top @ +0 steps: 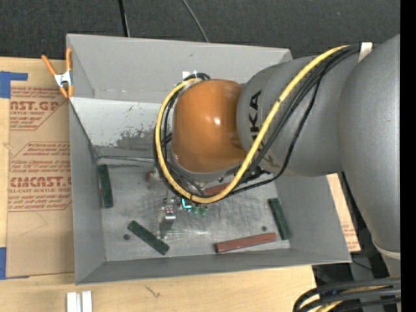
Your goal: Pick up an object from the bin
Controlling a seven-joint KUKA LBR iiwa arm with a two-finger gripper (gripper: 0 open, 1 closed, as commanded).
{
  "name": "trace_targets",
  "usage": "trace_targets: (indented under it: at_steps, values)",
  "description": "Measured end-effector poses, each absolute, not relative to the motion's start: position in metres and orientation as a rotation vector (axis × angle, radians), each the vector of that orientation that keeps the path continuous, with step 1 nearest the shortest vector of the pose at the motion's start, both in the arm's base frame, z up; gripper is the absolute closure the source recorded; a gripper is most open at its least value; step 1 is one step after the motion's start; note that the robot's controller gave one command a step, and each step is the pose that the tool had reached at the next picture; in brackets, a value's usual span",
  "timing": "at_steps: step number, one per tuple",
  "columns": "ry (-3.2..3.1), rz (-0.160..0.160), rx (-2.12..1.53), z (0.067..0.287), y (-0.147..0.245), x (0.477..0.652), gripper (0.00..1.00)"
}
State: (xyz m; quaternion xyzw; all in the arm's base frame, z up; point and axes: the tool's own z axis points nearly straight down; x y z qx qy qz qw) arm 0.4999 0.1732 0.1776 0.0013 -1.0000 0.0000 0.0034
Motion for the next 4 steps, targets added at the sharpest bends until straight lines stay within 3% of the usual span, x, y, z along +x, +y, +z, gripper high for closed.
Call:
trace_targets:
  at_steps: [1, 2, 3, 4]
  values:
    - [-3.142, -0.002, 0.001, 0.181, 0.173, 0.502, 0.00]
    - [-3.139, -0.001, 0.008, 0.084, 0.187, 0.486, 1.00]
    - [-3.139, -0.002, 0.007, 0.084, 0.187, 0.485, 1.00]
    - [-3.141, -0.001, 0.104, 0.210, 0.174, 0.487, 1.00]
